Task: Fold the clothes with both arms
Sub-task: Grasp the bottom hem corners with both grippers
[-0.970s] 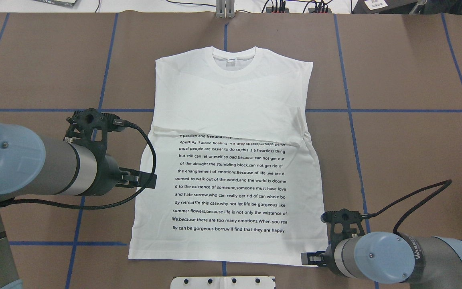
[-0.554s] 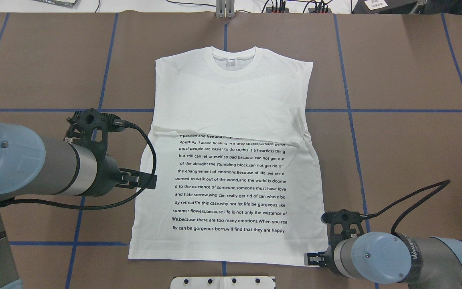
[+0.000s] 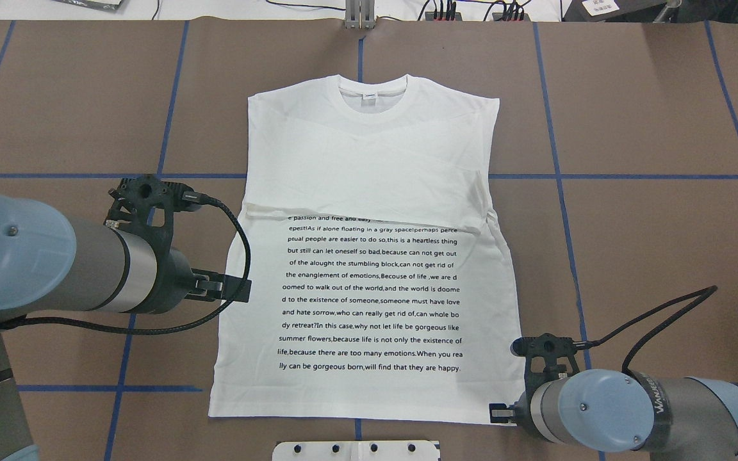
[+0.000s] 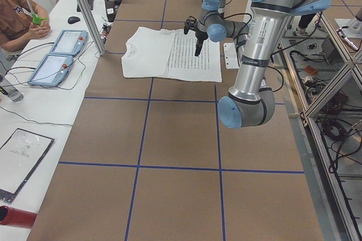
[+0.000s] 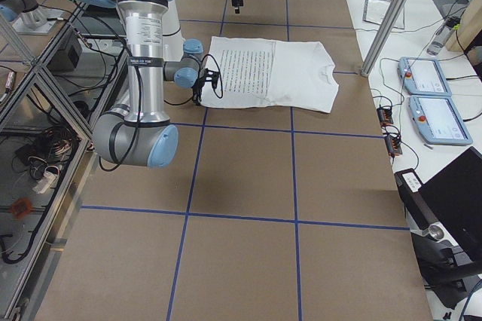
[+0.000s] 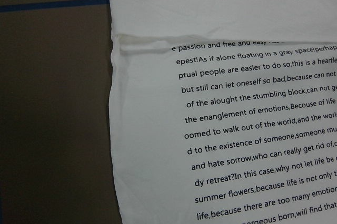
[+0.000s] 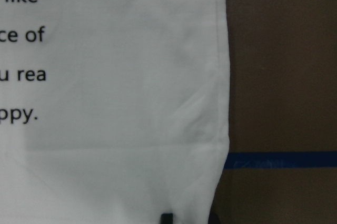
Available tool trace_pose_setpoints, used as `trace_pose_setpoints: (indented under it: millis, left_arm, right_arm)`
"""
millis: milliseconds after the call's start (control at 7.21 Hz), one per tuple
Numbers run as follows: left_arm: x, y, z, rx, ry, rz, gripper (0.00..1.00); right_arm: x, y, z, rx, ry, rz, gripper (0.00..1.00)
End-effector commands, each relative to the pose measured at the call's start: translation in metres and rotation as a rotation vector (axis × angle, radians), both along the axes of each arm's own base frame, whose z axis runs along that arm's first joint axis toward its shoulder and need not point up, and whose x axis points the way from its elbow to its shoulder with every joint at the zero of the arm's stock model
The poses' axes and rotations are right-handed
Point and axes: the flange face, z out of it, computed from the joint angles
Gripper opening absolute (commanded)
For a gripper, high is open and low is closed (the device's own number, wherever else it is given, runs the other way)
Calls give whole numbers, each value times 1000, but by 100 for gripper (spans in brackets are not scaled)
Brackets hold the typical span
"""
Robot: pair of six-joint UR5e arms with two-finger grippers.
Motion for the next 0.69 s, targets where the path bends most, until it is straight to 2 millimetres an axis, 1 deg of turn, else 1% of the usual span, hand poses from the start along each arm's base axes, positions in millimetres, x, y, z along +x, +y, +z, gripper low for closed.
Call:
trace_pose_setpoints:
  millis: [0,139,277,416,554]
  left_arm:
    - [1,0,1,-1,-2,1,99]
    - [8,-3,8,-12,-19,1,99]
    - [25,-8,28,-58,-61,-10,99]
    - [30,-8,36,-160,-56,-77,99]
    - [42,10,34,-247,-39,-103,99]
  right_arm:
    - [0,-6,-9,1,-19,11,0]
    - [1,-14,-18,4,-37,28,0]
    - [9,-19,-29,13,-60,44,0]
    - [12,-23,-34,15,-71,55,0]
    - [16,-31,-36,12,-79,68,0]
